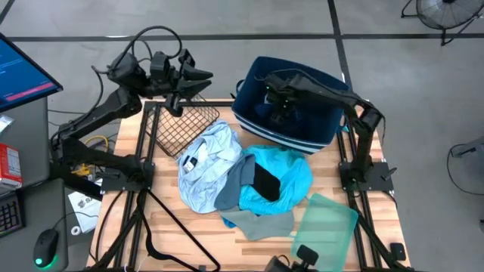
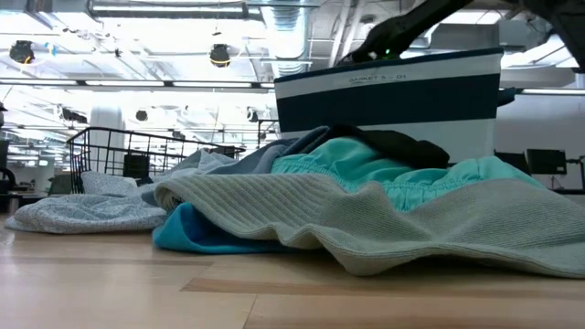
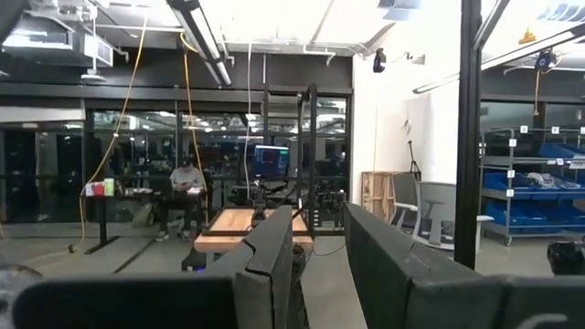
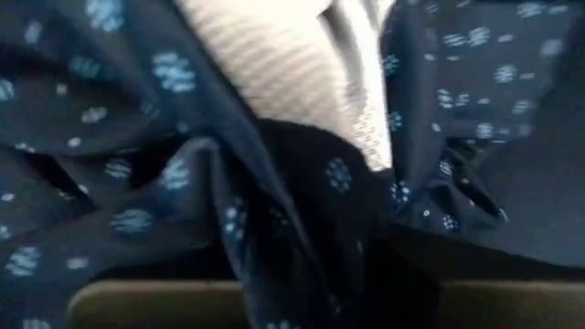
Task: Pick & Place Cloths
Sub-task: Put the dark blue polo shirt into the blue laundry organizer, then put the dark gray sock into the green bin
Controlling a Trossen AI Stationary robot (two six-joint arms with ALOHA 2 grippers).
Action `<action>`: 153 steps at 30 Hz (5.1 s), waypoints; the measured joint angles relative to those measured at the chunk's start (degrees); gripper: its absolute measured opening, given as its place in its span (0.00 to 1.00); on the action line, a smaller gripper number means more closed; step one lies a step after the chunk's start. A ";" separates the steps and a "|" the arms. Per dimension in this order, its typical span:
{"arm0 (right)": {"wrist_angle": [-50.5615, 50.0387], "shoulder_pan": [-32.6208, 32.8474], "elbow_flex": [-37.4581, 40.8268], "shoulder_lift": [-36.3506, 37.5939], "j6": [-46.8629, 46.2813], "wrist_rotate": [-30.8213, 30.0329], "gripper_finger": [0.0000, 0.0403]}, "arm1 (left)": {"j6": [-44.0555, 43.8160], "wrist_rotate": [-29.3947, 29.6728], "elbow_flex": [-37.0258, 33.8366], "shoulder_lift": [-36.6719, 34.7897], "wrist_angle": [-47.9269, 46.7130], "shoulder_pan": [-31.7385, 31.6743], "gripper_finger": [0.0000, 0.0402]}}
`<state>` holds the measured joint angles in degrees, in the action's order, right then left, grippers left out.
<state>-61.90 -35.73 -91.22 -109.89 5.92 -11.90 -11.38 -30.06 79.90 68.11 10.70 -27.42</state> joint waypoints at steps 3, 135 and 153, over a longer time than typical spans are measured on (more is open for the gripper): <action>-0.71 -0.02 0.00 -2.11 0.06 -0.06 0.03 | -0.03 0.00 0.00 -0.14 -1.73 0.00 0.21; 40.37 28.22 -3.67 22.38 -1.26 22.18 0.79 | 8.34 32.98 -27.18 -7.51 13.59 27.74 0.00; 52.62 28.88 -3.69 11.94 -7.53 33.57 0.79 | 12.95 34.64 -26.84 -6.60 14.00 27.23 0.00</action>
<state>-9.28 -6.84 -94.91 -97.95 -1.61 21.67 1.57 4.58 53.06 61.51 24.70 -0.19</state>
